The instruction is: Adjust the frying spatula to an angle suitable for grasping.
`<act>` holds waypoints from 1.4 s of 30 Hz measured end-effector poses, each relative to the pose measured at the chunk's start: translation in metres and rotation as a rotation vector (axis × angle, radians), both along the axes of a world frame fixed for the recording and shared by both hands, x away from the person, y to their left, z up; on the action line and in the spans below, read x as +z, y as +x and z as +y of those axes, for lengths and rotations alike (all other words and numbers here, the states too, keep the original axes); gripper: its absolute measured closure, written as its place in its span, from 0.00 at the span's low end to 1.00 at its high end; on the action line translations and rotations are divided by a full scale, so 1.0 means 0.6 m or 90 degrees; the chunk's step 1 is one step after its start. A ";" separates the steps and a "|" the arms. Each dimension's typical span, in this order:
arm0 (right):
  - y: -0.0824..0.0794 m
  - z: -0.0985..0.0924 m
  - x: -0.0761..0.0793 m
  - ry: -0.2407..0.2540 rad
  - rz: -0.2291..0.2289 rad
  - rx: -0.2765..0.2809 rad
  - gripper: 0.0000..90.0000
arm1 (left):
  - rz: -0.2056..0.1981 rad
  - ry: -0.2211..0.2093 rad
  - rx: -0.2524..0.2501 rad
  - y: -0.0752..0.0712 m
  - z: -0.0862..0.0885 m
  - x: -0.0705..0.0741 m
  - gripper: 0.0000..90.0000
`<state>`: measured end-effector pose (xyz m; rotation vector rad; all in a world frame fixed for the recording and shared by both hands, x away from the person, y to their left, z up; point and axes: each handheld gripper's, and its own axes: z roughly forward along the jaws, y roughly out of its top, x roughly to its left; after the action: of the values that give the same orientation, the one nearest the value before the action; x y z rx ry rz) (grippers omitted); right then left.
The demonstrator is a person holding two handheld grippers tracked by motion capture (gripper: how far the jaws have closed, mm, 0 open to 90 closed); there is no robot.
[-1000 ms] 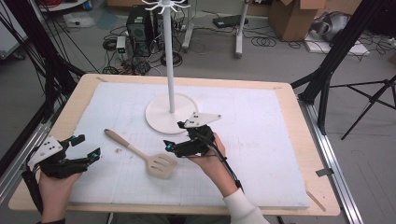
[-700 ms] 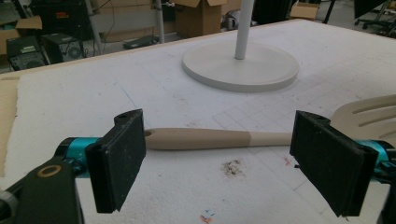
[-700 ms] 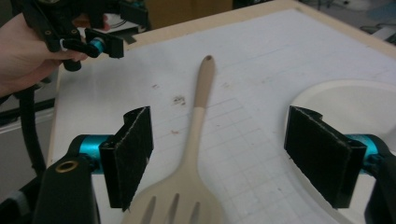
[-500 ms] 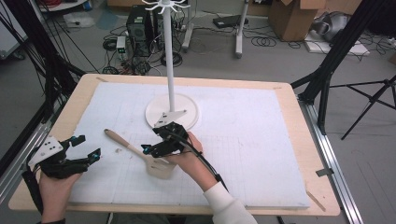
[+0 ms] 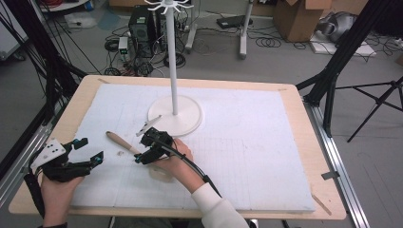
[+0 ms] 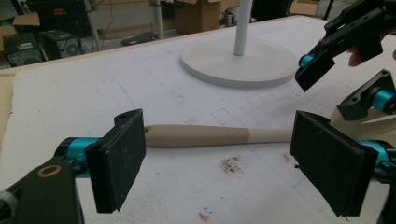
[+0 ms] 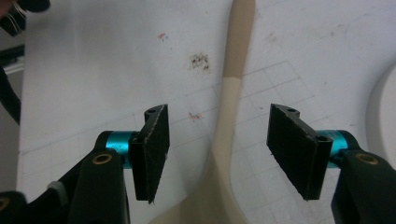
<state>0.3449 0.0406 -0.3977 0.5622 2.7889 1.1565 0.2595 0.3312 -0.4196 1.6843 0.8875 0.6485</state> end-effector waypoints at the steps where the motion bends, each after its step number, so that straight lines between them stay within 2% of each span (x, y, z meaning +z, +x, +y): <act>1: 0.000 0.000 0.000 0.000 0.000 0.000 0.43 | 0.000 0.000 0.000 0.000 0.000 0.000 0.21; 2: -0.001 0.010 -0.003 -0.030 0.001 -0.001 0.45 | -0.001 0.002 0.000 0.000 0.001 0.000 0.21; 3: -0.001 0.010 -0.003 -0.030 0.001 -0.001 0.45 | -0.001 0.002 0.000 0.000 0.001 0.000 0.21; 4: -0.002 0.019 -0.005 -0.053 0.004 -0.009 0.46 | -0.001 0.001 0.000 -0.001 0.001 0.000 0.21; 12: 0.002 0.044 -0.019 -0.099 0.017 -0.012 0.54 | 0.000 0.000 0.002 -0.002 0.003 0.000 0.21; 17: 0.003 0.051 -0.023 -0.116 0.023 -0.020 0.58 | 0.003 0.003 0.001 -0.002 0.002 -0.001 0.21; 21: 0.008 0.057 -0.030 -0.143 0.037 -0.022 0.62 | 0.005 0.005 0.000 -0.001 0.000 -0.003 0.21; 23: 0.009 0.058 -0.032 -0.145 0.037 -0.022 0.63 | 0.005 0.005 0.001 -0.001 0.000 -0.002 0.21; 26: 0.013 0.057 -0.035 -0.161 0.037 -0.023 0.70 | 0.005 0.006 0.001 -0.001 -0.001 -0.003 0.21; 30: 0.013 0.059 -0.035 -0.164 0.042 -0.033 0.71 | 0.006 0.007 -0.001 -0.001 -0.003 -0.002 0.21; 32: 0.009 0.064 -0.033 -0.182 0.039 -0.040 0.71 | 0.005 0.009 -0.002 -0.001 -0.004 -0.002 0.21; 42: 0.012 0.066 -0.032 -0.184 0.037 -0.043 0.84 | 0.004 0.009 -0.005 -0.002 -0.007 -0.001 0.21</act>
<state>0.3522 0.0801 -0.4169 0.6616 2.8858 0.7156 0.2586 0.3268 -0.4200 1.7024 0.8828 0.6466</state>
